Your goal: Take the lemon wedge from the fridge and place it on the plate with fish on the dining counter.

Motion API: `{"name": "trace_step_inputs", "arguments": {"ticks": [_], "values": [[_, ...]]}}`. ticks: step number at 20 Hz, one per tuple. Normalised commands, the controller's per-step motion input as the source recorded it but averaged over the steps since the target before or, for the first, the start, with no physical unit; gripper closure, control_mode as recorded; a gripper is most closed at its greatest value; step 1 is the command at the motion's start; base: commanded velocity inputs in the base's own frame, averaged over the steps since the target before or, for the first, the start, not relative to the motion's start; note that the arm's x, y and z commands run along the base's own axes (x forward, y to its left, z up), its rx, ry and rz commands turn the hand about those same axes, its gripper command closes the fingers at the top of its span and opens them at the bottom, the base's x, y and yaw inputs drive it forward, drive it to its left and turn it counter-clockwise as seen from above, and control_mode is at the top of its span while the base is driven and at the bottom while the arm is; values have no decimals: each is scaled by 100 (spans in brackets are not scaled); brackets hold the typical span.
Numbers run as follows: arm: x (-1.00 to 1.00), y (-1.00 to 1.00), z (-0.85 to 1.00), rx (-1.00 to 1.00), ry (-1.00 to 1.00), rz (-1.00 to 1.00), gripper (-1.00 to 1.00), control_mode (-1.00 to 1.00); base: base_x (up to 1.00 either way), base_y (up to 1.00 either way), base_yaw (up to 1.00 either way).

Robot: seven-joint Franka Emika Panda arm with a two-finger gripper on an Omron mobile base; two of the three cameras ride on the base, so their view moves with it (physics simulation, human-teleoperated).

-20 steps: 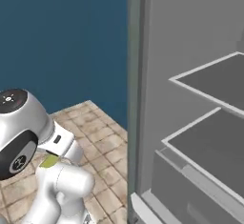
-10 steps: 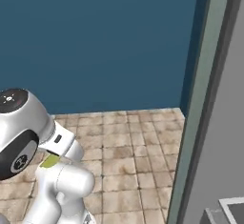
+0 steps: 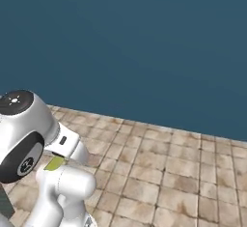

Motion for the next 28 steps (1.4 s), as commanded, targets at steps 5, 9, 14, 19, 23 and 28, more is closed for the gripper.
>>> {"name": "trace_step_inputs", "arguments": {"ticks": [5, 9, 14, 19, 23, 28], "values": [[0, 0, 0, 0, 0, 0, 100, 100, 87, 55, 55], [0, 0, 0, 0, 0, 0, 100, 100, 100, 6, 48], [0, 0, 0, 0, 0, 0, 100, 100, 100, -2, 38], [0, 0, 0, 0, 0, 0, 100, 100, 87, -4, 65], [0, 0, 0, 0, 0, 0, 100, 100, 89, 0, 77], [0, 0, 0, 0, 0, 0, 100, 100, 100, -6, 63]]}}
